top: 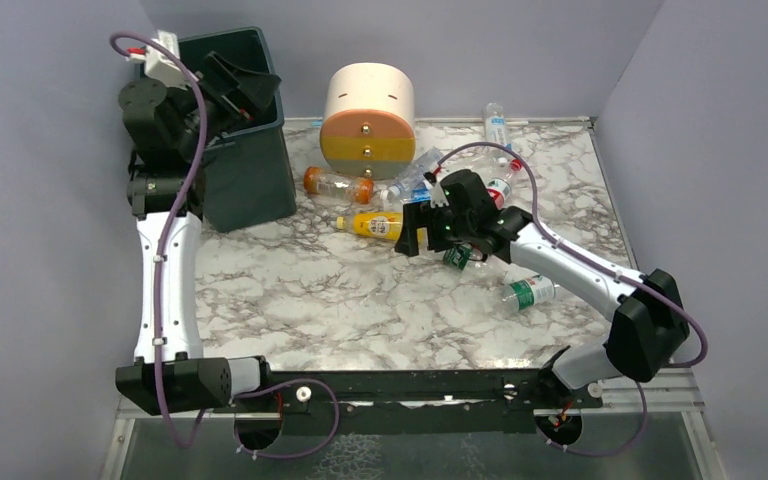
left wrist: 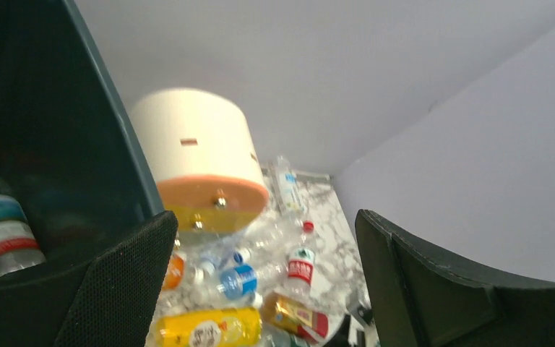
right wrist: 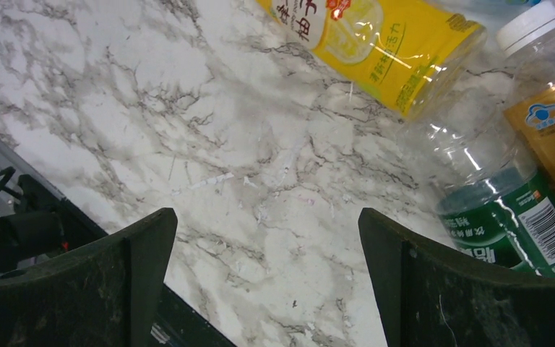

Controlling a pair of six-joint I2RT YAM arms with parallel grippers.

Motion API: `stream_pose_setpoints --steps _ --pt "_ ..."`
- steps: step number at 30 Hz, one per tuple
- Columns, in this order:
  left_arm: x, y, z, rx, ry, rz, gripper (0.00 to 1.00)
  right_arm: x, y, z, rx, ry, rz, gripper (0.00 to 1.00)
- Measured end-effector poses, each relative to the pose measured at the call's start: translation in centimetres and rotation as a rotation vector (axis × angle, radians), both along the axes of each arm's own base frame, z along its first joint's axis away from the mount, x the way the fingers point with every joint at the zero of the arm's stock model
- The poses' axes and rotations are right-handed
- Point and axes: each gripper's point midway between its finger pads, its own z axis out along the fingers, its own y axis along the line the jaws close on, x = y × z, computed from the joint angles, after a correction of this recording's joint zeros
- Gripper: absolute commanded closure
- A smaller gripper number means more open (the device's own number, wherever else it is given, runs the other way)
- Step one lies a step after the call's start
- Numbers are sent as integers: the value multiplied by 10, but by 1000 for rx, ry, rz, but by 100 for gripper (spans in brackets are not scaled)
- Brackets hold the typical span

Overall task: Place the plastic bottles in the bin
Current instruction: Place the plastic bottle in the trash bin, then pick up the plastic bottle at the center of the board.

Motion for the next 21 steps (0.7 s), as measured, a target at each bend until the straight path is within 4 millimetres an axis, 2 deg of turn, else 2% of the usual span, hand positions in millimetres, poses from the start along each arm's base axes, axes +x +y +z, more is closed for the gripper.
stream_pose_setpoints --steps 5,8,14,21 --pt "-16 -48 -39 -6 99 -95 1 21 6 -10 -50 -48 7 1" --pt "-25 -66 -61 -2 143 -132 1 35 9 -13 -75 -87 15 2" --pt "-44 -81 -103 13 221 -163 1 64 16 -21 -136 -183 38 4" --pt "-57 -83 -155 34 325 -176 1 95 22 -48 -242 -247 70 6"
